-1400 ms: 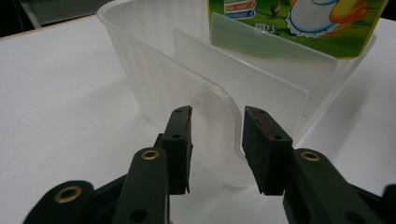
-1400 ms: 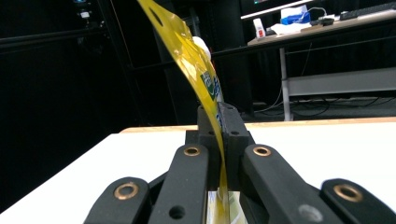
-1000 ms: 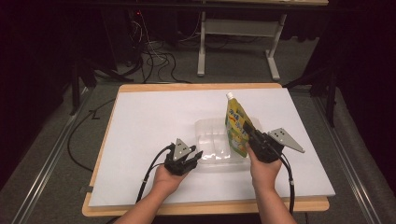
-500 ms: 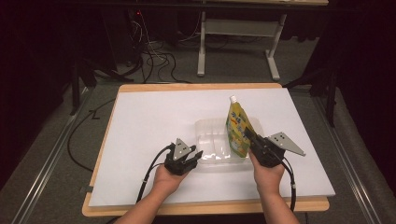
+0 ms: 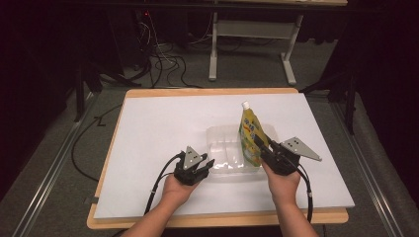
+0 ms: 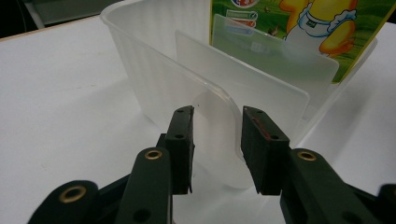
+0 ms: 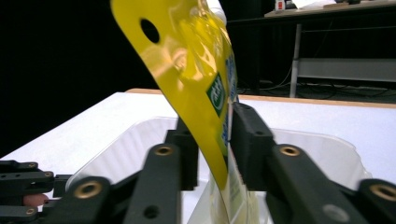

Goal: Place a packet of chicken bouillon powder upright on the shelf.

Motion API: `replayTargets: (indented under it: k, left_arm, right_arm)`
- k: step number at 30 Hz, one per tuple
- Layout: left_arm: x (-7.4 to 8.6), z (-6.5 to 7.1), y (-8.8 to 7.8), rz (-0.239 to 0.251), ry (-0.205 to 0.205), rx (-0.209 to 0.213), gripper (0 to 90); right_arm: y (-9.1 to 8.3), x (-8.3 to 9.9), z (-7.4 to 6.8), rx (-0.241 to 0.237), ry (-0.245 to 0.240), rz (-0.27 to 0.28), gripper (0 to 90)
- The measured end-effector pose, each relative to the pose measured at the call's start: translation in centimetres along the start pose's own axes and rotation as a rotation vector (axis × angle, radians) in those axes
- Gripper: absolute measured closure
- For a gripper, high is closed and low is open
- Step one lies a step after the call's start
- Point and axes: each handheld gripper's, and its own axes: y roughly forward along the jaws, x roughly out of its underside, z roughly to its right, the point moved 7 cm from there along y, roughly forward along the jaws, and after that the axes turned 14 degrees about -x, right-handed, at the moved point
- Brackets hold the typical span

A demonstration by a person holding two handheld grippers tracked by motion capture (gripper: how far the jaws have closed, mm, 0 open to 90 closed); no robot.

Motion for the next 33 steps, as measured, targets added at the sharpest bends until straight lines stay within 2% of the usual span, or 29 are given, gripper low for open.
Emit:
replayTargets:
  k: [6, 11, 17, 22, 24, 27, 30, 33]
  left_arm:
    - [0.0, 0.0, 0.0, 0.004, 0.0, -0.004, 65.9]
    - [0.0, 0.0, 0.0, 0.005, 0.0, -0.006, 66.0]
    - [0.0, -0.1, 0.0, 0.004, -0.001, -0.004, 65.9]
    - [-0.4, 0.1, -0.5, 0.026, -0.021, 0.017, 55.9]
    - [-0.6, 0.0, -0.8, 0.035, -0.026, 0.02, 52.7]
    - [-0.9, -0.1, -1.4, 0.052, -0.027, 0.026, 50.9]
    - [-1.1, -0.5, -2.2, 0.069, -0.021, 0.021, 48.9]
    - [-1.3, -1.7, -3.0, 0.084, -0.042, 0.005, 48.1]
  right_arm:
    - [0.1, -0.4, -0.4, -0.017, -0.02, -0.028, 54.4]
    - [0.1, -0.6, -0.6, -0.015, -0.05, -0.05, 48.3]
    - [0.0, -0.4, -0.8, -0.031, -0.065, -0.077, 39.5]
    - [-0.5, -0.2, -1.0, -0.049, -0.044, -0.077, 25.9]
    - [-1.0, 0.1, -1.0, -0.051, -0.048, -0.09, 19.6]
    - [-1.6, 0.2, -1.0, -0.057, -0.049, -0.091, 17.6]
    - [-3.0, 0.3, -0.8, -0.061, -0.054, -0.085, 16.6]
    - [-4.7, 0.1, -0.4, -0.064, -0.05, -0.067, 16.6]
